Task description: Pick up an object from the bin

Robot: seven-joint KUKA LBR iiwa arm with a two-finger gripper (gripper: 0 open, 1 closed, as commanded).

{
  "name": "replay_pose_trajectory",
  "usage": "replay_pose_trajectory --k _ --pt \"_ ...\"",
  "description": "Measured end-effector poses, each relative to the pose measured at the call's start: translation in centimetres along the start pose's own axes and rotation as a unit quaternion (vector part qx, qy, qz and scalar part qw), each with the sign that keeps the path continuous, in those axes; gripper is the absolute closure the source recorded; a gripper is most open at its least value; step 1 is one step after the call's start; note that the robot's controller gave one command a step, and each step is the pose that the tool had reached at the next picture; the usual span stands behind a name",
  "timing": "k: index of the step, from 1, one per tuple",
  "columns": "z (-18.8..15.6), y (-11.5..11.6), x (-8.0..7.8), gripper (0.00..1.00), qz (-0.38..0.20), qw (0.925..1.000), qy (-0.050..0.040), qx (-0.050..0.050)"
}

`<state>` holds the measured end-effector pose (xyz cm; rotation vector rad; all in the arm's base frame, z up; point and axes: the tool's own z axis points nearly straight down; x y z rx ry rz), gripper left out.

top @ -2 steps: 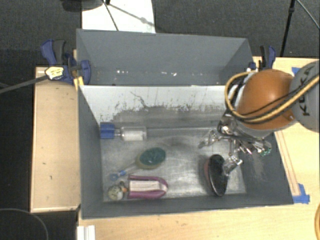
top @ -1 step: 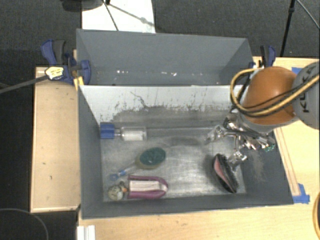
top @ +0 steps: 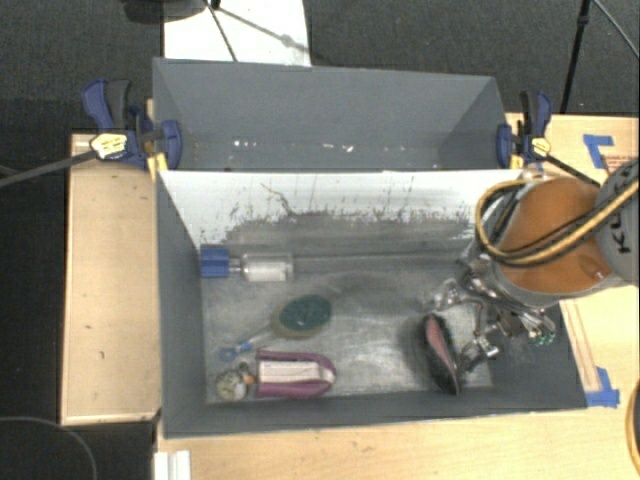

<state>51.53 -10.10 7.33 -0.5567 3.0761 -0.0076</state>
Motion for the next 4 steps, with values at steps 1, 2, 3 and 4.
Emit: replay_pose_trajectory --k 1,2,3,4 --pt "-8.2 -2.8 2.5 0.00 -0.176 0.9843 0.0040 -0.003" --pt "-0.1 3.0 -0.1 0.00 -0.151 0.9885 0.0058 -0.008" --pt "-0.4 2.5 0.0 1.00 -0.150 0.9887 0.0048 -0.004" --pt "-16.0 2.8 0.1 1.00 -0.219 0.9757 0.0024 -0.002"
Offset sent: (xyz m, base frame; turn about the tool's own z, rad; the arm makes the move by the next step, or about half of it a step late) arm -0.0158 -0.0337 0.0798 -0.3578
